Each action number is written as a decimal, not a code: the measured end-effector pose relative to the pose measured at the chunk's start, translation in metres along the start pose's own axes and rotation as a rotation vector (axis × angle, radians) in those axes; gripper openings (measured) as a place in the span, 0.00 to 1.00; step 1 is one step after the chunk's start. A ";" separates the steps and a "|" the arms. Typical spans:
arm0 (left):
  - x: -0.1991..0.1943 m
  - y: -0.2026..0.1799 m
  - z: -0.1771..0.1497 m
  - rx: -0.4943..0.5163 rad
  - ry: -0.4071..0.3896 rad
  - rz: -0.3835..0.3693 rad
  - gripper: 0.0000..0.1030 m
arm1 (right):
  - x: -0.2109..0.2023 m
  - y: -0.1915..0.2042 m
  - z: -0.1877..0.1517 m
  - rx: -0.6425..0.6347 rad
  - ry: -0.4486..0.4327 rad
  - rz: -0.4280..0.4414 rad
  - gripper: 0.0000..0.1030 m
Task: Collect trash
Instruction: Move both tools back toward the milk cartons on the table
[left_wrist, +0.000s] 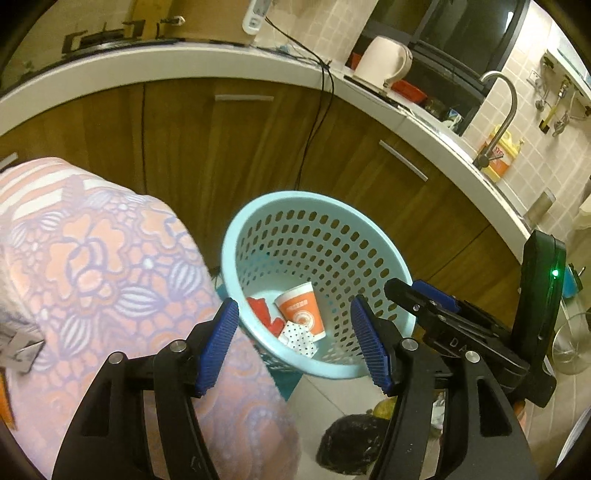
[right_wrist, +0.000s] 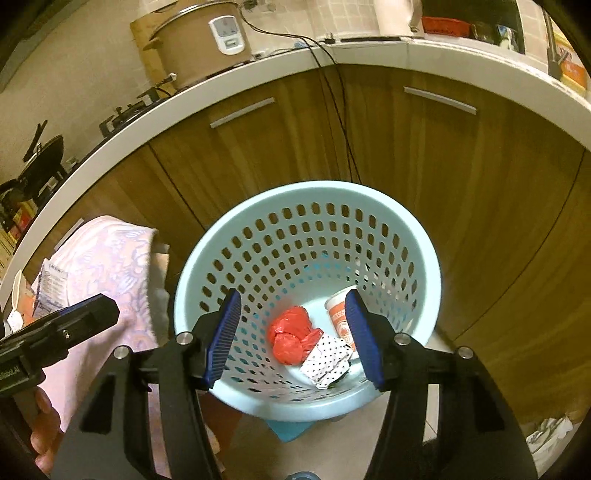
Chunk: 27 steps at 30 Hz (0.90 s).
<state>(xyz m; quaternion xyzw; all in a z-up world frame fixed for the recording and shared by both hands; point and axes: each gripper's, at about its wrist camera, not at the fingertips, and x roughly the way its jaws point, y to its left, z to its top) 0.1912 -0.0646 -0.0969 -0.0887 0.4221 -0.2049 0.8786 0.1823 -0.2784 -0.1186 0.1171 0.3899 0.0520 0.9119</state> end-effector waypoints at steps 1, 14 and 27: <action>-0.007 0.002 -0.002 -0.002 -0.013 0.003 0.60 | -0.002 0.005 0.000 -0.008 -0.005 0.006 0.53; -0.121 0.049 -0.030 -0.064 -0.224 0.177 0.62 | -0.011 0.101 -0.009 -0.125 -0.022 0.137 0.53; -0.218 0.150 -0.063 -0.285 -0.366 0.445 0.70 | 0.001 0.230 -0.047 -0.234 0.011 0.269 0.53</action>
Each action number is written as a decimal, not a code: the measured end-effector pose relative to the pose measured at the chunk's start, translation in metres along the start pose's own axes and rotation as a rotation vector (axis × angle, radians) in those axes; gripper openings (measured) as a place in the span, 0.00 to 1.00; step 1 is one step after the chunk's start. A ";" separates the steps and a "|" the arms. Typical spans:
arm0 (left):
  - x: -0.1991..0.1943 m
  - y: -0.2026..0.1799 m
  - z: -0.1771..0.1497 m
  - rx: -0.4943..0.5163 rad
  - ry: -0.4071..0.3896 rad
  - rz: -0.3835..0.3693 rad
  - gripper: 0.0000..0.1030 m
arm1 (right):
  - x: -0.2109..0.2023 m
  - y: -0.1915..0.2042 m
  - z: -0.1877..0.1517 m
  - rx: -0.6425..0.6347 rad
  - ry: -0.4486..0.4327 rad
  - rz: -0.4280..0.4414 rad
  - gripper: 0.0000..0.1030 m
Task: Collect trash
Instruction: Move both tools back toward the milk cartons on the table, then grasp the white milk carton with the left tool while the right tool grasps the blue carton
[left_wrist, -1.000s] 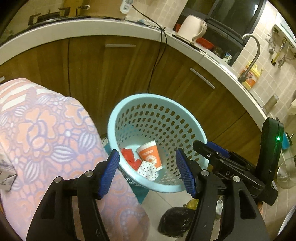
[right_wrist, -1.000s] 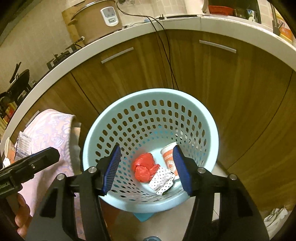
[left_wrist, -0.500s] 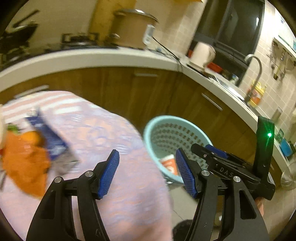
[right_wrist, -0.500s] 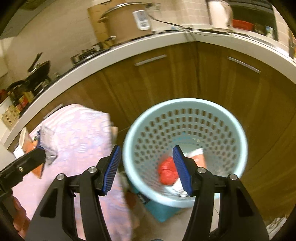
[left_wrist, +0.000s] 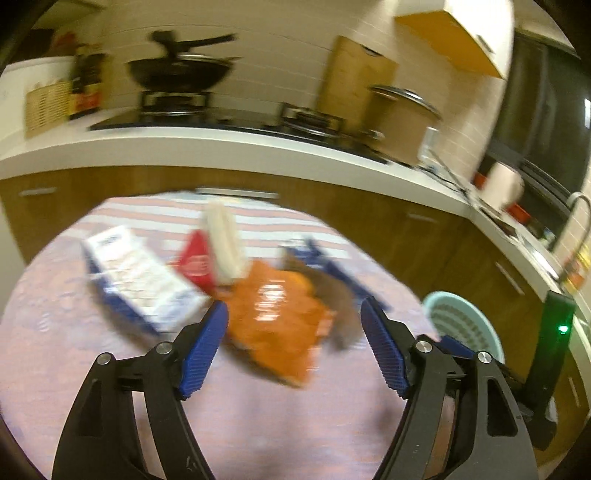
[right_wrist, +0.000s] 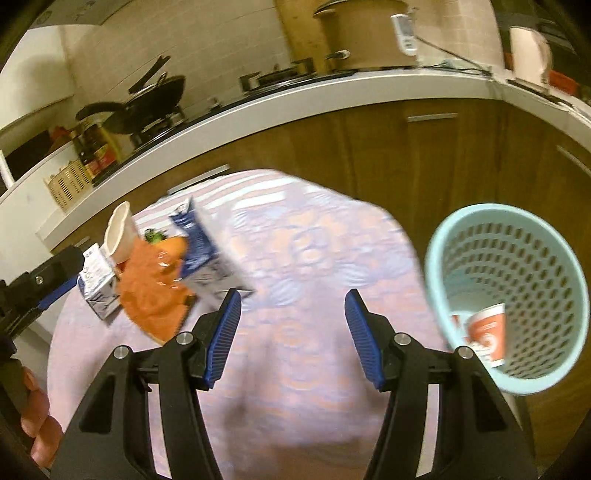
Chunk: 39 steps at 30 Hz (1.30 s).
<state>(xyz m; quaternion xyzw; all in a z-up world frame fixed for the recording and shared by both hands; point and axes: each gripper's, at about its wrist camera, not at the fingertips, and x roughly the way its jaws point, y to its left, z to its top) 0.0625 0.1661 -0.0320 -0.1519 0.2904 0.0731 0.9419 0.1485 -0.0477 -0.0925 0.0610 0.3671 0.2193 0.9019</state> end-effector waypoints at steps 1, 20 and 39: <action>-0.002 0.012 0.000 -0.013 -0.003 0.029 0.70 | 0.003 0.006 0.000 0.000 -0.001 0.005 0.53; 0.014 0.088 -0.013 -0.020 0.042 0.228 0.81 | 0.022 0.045 0.004 -0.068 -0.051 0.049 0.56; 0.077 0.070 0.010 -0.173 0.169 0.323 0.83 | 0.025 0.052 0.002 -0.097 -0.056 0.049 0.56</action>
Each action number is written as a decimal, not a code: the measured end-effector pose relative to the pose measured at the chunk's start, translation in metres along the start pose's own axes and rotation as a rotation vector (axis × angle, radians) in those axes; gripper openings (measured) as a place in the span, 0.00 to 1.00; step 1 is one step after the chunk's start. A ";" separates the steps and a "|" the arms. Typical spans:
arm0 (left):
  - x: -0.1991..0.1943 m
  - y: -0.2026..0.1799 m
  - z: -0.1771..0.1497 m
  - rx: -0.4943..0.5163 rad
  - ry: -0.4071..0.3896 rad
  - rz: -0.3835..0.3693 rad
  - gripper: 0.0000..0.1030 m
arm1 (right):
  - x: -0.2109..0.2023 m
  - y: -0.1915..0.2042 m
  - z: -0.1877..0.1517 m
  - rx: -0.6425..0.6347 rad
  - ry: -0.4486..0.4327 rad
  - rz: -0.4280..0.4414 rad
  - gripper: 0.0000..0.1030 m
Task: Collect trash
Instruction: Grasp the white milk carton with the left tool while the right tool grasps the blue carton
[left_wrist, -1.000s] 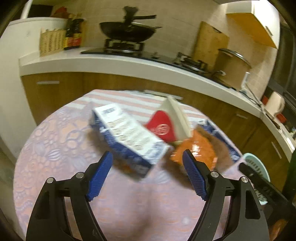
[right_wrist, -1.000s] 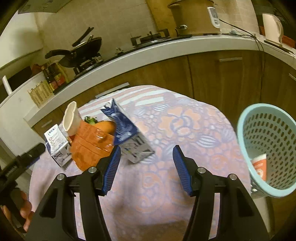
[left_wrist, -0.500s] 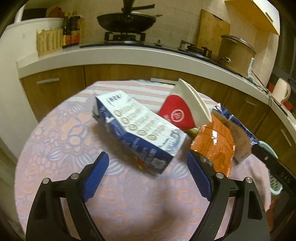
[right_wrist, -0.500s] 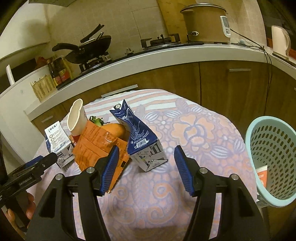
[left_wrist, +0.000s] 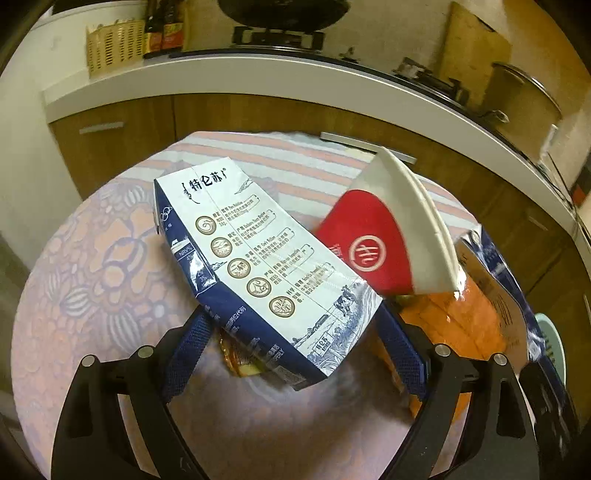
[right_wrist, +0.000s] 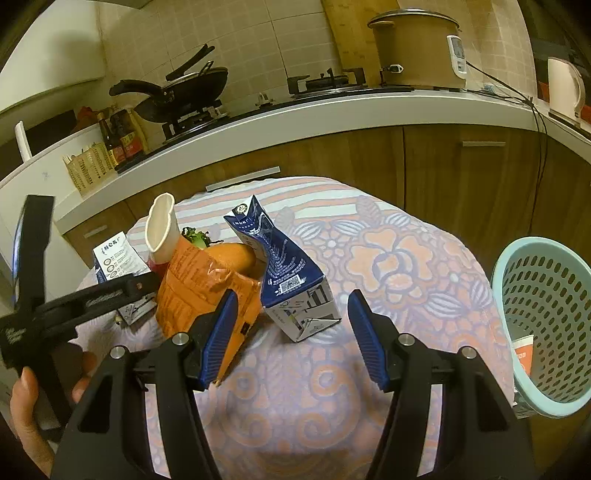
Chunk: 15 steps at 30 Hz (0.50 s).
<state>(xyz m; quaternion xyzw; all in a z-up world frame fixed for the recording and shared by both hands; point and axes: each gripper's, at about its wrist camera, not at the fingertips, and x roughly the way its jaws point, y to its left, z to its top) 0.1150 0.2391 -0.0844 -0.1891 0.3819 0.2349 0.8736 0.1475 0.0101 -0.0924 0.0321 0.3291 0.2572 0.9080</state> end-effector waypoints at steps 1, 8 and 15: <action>0.000 0.000 0.000 -0.003 -0.008 0.001 0.83 | 0.001 0.000 0.000 -0.001 0.003 0.004 0.56; -0.011 0.022 -0.006 0.042 0.013 -0.048 0.78 | 0.001 -0.001 0.000 -0.002 0.007 0.018 0.57; -0.030 0.070 -0.017 0.047 0.008 -0.081 0.78 | 0.000 0.002 -0.001 -0.014 0.003 -0.001 0.57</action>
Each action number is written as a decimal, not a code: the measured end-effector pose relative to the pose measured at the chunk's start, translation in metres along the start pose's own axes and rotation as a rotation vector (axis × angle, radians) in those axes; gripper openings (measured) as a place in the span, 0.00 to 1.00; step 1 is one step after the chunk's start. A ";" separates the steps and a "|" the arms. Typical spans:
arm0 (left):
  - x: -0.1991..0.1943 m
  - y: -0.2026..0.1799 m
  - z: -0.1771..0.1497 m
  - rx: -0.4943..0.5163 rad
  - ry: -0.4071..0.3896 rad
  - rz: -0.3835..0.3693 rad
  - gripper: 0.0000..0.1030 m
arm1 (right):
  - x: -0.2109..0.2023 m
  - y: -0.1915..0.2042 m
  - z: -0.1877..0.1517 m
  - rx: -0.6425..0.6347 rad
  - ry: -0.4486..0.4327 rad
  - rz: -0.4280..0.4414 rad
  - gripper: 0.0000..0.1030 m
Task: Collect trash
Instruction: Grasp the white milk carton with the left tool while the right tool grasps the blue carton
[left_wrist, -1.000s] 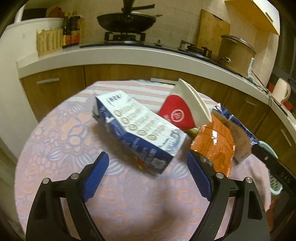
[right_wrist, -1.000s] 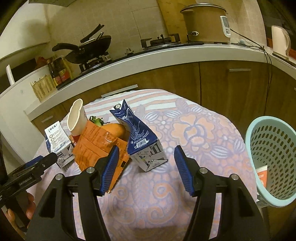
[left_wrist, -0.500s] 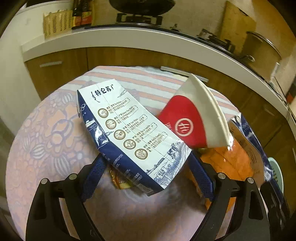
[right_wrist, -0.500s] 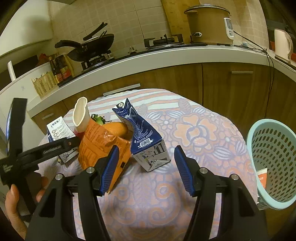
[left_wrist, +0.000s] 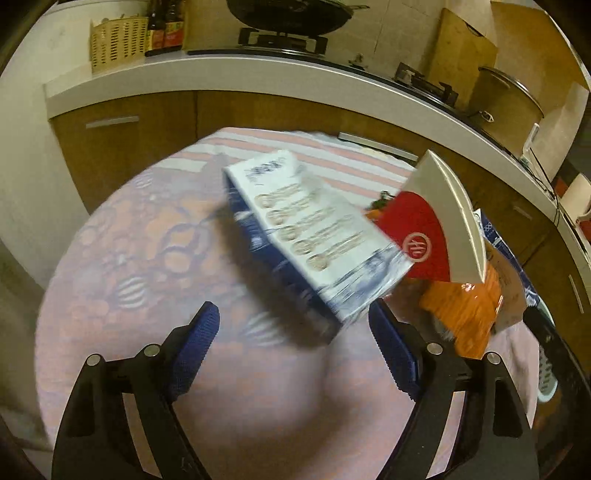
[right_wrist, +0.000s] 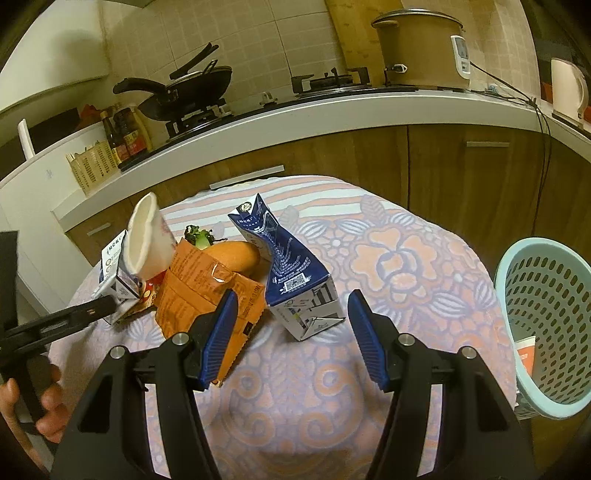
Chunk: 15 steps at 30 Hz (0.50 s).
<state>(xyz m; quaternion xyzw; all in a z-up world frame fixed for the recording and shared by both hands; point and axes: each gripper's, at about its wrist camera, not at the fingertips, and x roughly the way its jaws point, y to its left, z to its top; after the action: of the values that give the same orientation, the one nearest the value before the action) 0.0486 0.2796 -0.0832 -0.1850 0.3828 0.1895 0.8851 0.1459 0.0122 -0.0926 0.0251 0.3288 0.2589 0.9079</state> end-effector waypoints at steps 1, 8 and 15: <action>-0.003 0.006 -0.001 -0.004 -0.002 -0.005 0.78 | 0.000 0.001 0.000 -0.004 0.000 -0.005 0.57; -0.005 0.003 0.004 -0.059 0.023 -0.135 0.82 | 0.001 0.004 0.000 -0.014 0.002 -0.019 0.57; 0.012 -0.004 0.019 -0.135 0.027 -0.124 0.84 | 0.000 0.005 0.000 -0.024 0.006 -0.011 0.57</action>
<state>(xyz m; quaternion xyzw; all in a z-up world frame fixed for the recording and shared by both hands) 0.0698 0.2880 -0.0792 -0.2703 0.3687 0.1571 0.8754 0.1438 0.0164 -0.0921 0.0114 0.3284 0.2581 0.9085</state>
